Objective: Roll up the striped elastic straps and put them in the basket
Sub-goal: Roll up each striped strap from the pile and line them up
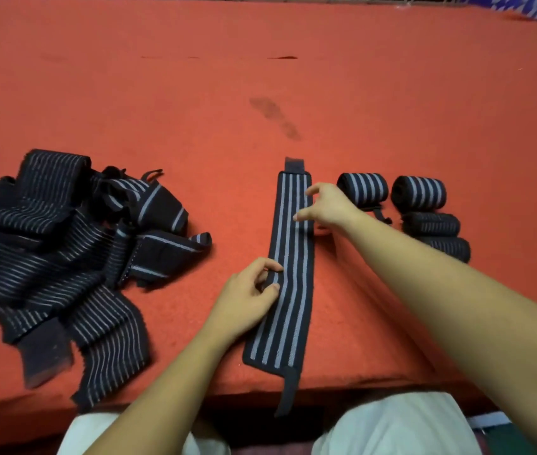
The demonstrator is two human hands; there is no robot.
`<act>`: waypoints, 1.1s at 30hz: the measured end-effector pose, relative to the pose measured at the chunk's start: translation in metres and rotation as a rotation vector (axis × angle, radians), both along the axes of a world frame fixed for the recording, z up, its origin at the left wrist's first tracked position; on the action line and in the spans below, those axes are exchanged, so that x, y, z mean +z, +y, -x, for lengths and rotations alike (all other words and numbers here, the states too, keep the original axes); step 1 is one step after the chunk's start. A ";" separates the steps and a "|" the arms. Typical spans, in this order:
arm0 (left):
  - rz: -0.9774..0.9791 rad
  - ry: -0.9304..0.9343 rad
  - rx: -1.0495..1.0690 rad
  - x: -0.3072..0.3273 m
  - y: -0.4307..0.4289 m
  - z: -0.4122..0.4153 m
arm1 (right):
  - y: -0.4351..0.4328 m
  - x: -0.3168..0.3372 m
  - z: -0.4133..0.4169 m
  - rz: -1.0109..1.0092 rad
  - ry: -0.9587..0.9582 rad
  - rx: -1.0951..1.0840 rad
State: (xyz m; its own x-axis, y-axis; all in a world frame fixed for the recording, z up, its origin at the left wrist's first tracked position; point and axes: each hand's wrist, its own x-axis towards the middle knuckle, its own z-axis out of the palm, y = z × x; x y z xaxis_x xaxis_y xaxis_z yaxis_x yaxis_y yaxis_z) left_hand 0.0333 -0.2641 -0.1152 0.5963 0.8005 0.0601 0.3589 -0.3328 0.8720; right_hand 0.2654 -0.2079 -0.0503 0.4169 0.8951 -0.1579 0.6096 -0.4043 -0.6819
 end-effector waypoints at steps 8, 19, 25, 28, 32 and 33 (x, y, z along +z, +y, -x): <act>0.306 -0.162 0.143 0.009 -0.012 -0.003 | -0.091 -0.016 0.035 0.006 0.056 -0.032; 0.447 -0.031 0.077 0.025 -0.052 -0.010 | -0.124 -0.024 0.036 -0.041 0.187 -0.023; -0.076 0.374 0.100 0.049 -0.029 0.012 | -0.116 -0.007 0.035 0.055 -0.019 0.042; -0.294 0.313 0.264 0.054 -0.011 0.049 | -0.100 0.012 0.051 -0.095 -0.044 0.045; -0.568 0.273 0.441 0.055 0.018 0.101 | -0.076 0.020 0.095 -0.109 0.071 0.164; -0.659 0.290 0.483 0.055 0.027 0.113 | -0.070 0.020 0.108 -0.111 0.081 0.191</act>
